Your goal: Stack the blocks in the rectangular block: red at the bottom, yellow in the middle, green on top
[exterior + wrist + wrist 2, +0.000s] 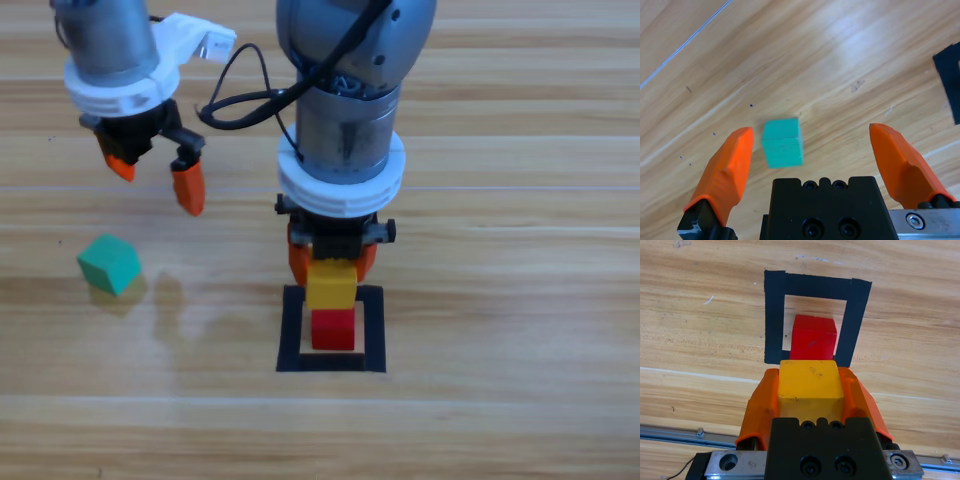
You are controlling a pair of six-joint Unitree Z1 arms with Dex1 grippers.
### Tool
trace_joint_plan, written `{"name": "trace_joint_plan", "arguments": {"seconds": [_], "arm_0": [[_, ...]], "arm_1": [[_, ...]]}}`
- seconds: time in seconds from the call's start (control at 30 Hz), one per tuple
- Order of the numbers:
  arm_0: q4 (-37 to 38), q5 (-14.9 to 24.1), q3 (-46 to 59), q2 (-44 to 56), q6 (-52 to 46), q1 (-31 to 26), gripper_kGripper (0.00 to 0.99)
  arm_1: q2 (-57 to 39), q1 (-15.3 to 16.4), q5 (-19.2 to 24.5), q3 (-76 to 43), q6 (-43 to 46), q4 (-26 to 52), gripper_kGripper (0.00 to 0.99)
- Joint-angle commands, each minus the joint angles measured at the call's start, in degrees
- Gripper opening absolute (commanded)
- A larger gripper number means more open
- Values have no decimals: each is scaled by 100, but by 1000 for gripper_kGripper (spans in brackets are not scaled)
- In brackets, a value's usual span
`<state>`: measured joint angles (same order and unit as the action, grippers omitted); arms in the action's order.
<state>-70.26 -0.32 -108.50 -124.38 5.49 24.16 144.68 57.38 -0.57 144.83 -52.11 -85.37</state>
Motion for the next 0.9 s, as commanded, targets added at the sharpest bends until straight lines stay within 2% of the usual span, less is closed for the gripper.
{"name": "trace_joint_plan", "arguments": {"seconds": [0.03, 0.1, 0.27, 0.43, 0.67, 0.9], "arm_0": [[118, -56, 514, 160, 444, -799, 990], [215, -153, 830, 353, 523, -1062, 990], [1182, -487, 2043, 1126, 690, -1370, 990], [1164, -663, 2184, 1091, 470, -1379, 990], [1173, -663, 2298, 1126, 400, -1361, 990], [1208, -496, 2342, 1082, 374, -1256, 990]], "arm_1": [[518, 169, 118, 37, -18, -58, 89], [553, 169, 153, 54, -18, -58, 89], [597, 169, 241, 98, -27, -58, 91], [632, 169, 294, 133, -18, -58, 91], [711, 169, 303, 177, -10, -58, 89], [816, 160, 312, 221, 34, -58, 91]]}}
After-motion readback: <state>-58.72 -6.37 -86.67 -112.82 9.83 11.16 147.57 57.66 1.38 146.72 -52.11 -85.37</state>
